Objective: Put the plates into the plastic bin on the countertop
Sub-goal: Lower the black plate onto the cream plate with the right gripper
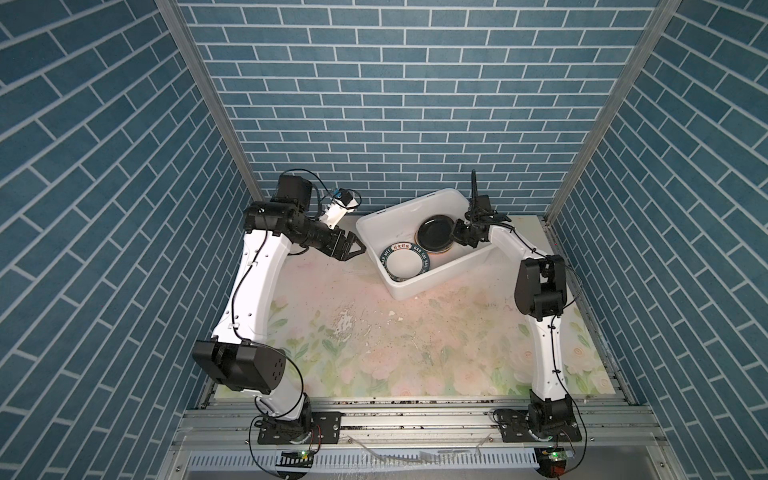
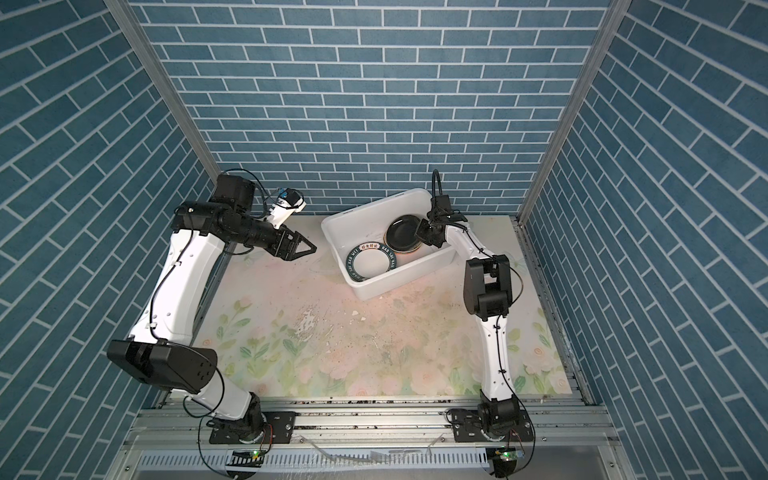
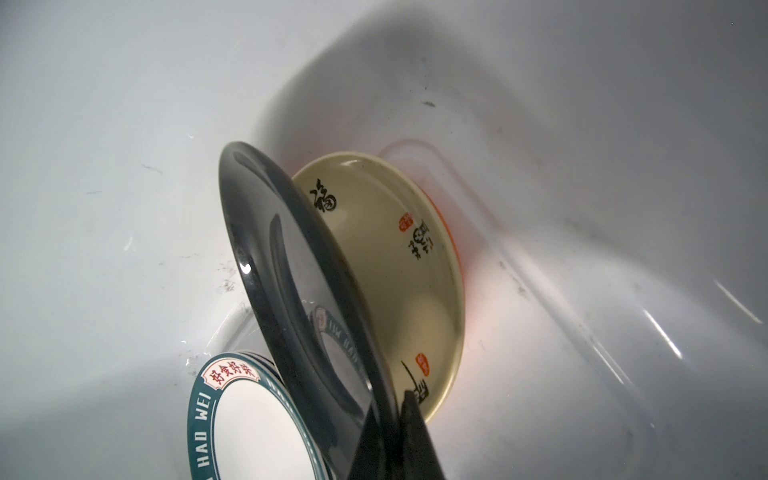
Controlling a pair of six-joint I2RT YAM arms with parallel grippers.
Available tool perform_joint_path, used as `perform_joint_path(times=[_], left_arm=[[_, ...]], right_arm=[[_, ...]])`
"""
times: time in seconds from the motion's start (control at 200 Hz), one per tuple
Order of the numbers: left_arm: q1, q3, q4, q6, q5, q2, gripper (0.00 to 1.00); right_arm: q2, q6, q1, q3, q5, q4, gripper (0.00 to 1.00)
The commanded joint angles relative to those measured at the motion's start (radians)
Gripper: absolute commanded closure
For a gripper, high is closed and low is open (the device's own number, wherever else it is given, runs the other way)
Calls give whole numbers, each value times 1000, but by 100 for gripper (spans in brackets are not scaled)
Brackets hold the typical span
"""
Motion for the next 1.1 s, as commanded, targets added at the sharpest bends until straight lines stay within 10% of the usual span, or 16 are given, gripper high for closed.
perform_joint_path(times=[0.0, 1.095], left_arm=[[-5, -12, 7, 8, 13, -25, 17], [-5, 0, 8, 13, 33, -12, 17]], right_arm=[[16, 12, -3, 35, -13, -12, 94], [43, 2, -3, 71, -12, -81, 84]])
